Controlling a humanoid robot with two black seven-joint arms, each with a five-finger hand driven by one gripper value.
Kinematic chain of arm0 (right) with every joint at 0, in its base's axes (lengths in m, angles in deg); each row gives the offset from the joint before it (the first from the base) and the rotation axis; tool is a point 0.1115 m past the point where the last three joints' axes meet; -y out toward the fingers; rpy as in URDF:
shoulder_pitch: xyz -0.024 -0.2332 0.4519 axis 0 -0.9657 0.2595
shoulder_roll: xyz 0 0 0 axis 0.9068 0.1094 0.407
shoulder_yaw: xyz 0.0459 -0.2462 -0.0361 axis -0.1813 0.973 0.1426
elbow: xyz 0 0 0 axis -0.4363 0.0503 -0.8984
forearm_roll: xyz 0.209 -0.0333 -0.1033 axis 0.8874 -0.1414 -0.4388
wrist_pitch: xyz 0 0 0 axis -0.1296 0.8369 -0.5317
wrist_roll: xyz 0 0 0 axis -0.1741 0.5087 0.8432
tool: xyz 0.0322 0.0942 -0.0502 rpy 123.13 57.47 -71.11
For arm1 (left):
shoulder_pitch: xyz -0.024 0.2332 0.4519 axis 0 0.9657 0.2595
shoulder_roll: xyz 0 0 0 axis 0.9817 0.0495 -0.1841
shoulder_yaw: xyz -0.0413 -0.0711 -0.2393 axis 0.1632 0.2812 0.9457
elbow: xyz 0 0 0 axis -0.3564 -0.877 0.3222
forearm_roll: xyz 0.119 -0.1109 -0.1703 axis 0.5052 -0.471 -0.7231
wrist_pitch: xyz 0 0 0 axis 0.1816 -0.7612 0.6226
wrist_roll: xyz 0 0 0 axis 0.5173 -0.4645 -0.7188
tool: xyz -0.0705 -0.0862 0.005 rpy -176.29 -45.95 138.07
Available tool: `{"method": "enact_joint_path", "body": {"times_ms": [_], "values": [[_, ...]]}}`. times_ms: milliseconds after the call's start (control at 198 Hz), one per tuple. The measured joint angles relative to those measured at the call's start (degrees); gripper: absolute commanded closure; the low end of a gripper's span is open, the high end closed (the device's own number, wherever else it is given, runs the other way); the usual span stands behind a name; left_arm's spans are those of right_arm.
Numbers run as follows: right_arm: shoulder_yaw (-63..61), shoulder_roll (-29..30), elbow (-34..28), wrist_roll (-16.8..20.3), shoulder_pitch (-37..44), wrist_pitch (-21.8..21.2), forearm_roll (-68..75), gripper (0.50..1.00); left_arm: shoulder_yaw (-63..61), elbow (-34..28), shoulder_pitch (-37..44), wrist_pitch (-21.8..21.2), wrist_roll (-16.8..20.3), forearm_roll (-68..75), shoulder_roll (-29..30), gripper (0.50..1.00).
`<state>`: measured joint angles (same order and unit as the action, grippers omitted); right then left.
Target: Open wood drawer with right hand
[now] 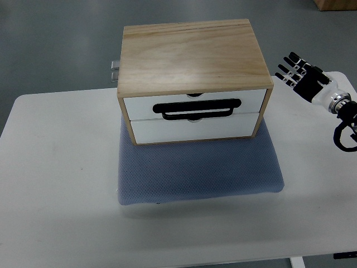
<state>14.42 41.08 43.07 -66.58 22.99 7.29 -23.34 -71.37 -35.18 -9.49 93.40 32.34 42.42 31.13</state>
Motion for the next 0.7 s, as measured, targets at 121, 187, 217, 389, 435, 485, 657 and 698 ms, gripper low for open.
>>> {"method": "enact_joint_path", "body": {"times_ms": [121,187,217,389,435,485,657,698], "values": [[-0.2,-0.6,-0.2,-0.1,0.0,0.2,0.2,0.546,-0.1,-0.1,0.0,0.0,0.0,0.0,0.0,0.500],[0.0,-1.6,-0.3,-0.1,0.1,0.3,0.1,0.546,-0.1,-0.1,0.0,0.0,0.0,0.0,0.0,0.500],[0.1,-2.2,-0.3,-0.1,0.1,0.2,0.1,0.546,-0.1,-0.1,0.0,0.0,0.0,0.0,0.0,0.500],[0.2,-4.5,0.2,-0.1,0.2,-1.6,-0.1,0.546,-0.1,-0.1,0.0,0.0,0.0,0.0,0.0,0.500],[0.3,-4.7,0.2,-0.1,0.2,-2.0,-0.2,0.546,-0.1,-0.1,0.0,0.0,0.0,0.0,0.0,0.500],[0.4,-4.7,0.2,-0.1,0.1,-2.3,-0.8,0.546,-0.1,-0.1,0.0,0.0,0.0,0.0,0.0,0.500],[0.5,-5.1,0.1,-0.1,-0.6,-2.7,-6.8,0.546,-0.1,-0.1,0.0,0.0,0.0,0.0,0.0,0.500],[0.5,-5.6,-0.1,-0.1,-0.7,-2.7,-9.0,0.546,-0.1,-0.1,0.0,0.0,0.0,0.0,0.0,0.500]]}}
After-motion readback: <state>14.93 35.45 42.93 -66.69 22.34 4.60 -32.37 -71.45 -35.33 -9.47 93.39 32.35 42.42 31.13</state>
